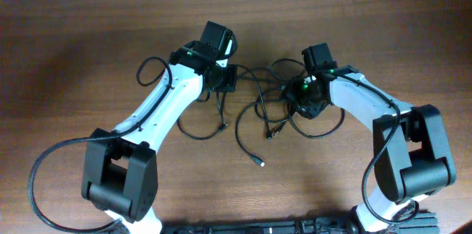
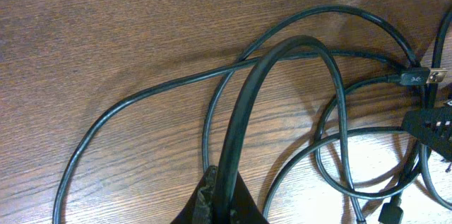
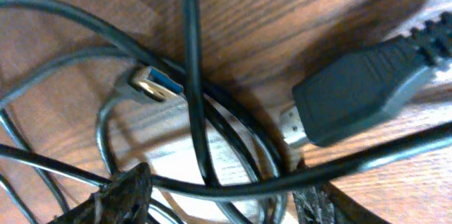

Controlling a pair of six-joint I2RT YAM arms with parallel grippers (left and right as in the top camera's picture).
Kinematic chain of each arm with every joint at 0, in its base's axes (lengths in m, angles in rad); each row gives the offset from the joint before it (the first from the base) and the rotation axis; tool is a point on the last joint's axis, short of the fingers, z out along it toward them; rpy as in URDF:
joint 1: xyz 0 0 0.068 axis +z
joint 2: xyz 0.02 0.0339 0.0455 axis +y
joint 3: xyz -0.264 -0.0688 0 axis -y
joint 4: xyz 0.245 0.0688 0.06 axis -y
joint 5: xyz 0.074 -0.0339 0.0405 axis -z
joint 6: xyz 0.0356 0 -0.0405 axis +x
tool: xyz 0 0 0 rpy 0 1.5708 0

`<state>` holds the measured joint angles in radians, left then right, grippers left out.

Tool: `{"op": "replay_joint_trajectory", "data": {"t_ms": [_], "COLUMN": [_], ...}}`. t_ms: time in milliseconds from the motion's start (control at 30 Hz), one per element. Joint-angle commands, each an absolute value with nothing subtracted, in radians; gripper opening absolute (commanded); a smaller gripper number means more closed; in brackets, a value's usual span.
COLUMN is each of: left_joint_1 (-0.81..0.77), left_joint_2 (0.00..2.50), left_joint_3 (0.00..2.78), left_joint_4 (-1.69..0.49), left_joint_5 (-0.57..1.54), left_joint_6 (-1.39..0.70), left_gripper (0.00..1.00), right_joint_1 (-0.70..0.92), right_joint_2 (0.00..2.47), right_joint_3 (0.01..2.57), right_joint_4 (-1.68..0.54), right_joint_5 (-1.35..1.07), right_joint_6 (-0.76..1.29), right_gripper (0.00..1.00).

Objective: Untangle cables

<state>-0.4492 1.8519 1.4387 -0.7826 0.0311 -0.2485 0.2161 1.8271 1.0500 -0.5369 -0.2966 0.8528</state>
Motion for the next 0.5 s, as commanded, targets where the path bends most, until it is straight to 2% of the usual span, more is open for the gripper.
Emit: {"op": "replay_joint_trajectory", "data": {"t_ms": [0, 100, 200, 267, 300, 433, 467], "left_joint_1": [-0.445, -0.445, -0.445, -0.445, -0.445, -0.445, -0.445], "left_joint_2": [1.843, 1.843, 1.843, 1.843, 1.843, 1.843, 1.843], "left_joint_3": [1.441, 1.441, 1.441, 1.441, 1.441, 1.441, 1.441], "left_joint_4": [-0.788, -0.788, -0.788, -0.786, -0.787, -0.787, -0.787], "left_joint_5": [0.039, 0.039, 0.039, 0.039, 0.039, 0.039, 0.039], "left_joint_6": [-0.253, -0.253, -0.253, -0.253, -0.253, -0.253, -0.253], "left_gripper": [0.00, 0.00, 0.00, 0.00, 0.00, 0.00, 0.00], "right_joint_1": [0.205, 0.149, 0.152, 0.180, 0.210, 0.260, 0.263], "right_joint_2": [1.860, 1.858, 1.858, 1.858, 1.859, 1.859, 1.860], "right_joint_3": [1.051, 1.132, 1.201, 1.201, 1.199, 1.188, 1.188], "right_joint_4": [-0.547, -0.693, -0.719, -0.718, -0.719, -0.702, -0.683], "right_joint_5": [-0.292, -0.396, -0.483, -0.454, -0.319, -0.240, -0.201], "right_joint_6": [0.873, 0.828, 0.729, 0.729, 0.730, 0.730, 0.731], "right_gripper": [0.58, 0.60, 0.63, 0.58, 0.56, 0.55, 0.48]}}
